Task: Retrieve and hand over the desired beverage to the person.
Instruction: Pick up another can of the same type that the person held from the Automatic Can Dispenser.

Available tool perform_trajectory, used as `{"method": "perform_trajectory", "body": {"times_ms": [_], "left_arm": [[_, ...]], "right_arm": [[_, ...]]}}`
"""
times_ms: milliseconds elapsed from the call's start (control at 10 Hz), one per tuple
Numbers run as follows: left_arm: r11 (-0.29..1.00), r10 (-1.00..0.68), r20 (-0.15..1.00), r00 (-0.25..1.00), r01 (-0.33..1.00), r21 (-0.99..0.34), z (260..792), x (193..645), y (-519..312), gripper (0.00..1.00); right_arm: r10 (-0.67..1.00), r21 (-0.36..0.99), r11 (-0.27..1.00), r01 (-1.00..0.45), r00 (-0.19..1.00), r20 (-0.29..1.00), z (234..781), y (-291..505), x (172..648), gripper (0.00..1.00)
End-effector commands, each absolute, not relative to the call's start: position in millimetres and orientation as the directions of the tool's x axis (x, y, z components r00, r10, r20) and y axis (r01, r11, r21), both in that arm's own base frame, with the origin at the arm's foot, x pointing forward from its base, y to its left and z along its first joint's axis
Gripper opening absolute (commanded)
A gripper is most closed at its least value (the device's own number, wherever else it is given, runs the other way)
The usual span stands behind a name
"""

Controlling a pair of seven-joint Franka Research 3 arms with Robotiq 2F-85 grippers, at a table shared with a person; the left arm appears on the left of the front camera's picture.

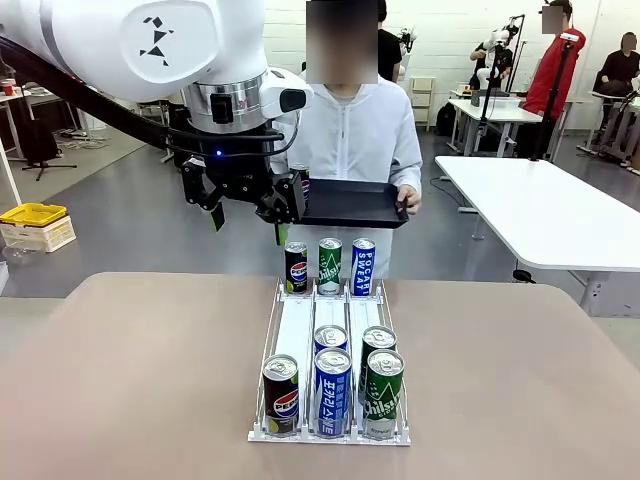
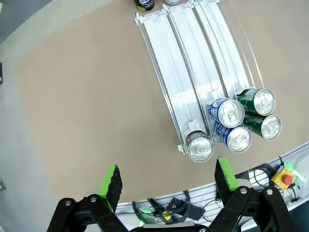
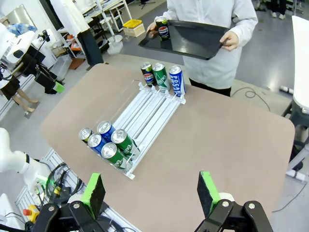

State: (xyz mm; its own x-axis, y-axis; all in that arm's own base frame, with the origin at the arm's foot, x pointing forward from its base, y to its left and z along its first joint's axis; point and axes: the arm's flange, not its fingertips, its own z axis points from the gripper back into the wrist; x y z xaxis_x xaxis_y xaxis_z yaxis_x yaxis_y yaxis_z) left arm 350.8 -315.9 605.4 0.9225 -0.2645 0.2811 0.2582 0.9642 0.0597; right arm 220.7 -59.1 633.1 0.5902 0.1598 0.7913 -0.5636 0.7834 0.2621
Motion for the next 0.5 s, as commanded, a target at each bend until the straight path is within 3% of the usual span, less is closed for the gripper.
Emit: {"method": "perform_trajectory", "body": {"times_ms": [0,400], "left_arm": [[0.965,-0.260,0.279,0.924,0.258,0.043,607.7,351.4,-316.2,1.00],[0.965,-0.260,0.279,0.924,0.258,0.043,607.7,351.4,-316.2,1.00]], "right_arm": [[0.163,0.271,0.765,-0.585,0.582,0.797,632.9,-58.9,221.6,1.00],[0.163,0.271,0.765,-0.585,0.582,0.797,632.9,-58.9,221.6,1.00]]}}
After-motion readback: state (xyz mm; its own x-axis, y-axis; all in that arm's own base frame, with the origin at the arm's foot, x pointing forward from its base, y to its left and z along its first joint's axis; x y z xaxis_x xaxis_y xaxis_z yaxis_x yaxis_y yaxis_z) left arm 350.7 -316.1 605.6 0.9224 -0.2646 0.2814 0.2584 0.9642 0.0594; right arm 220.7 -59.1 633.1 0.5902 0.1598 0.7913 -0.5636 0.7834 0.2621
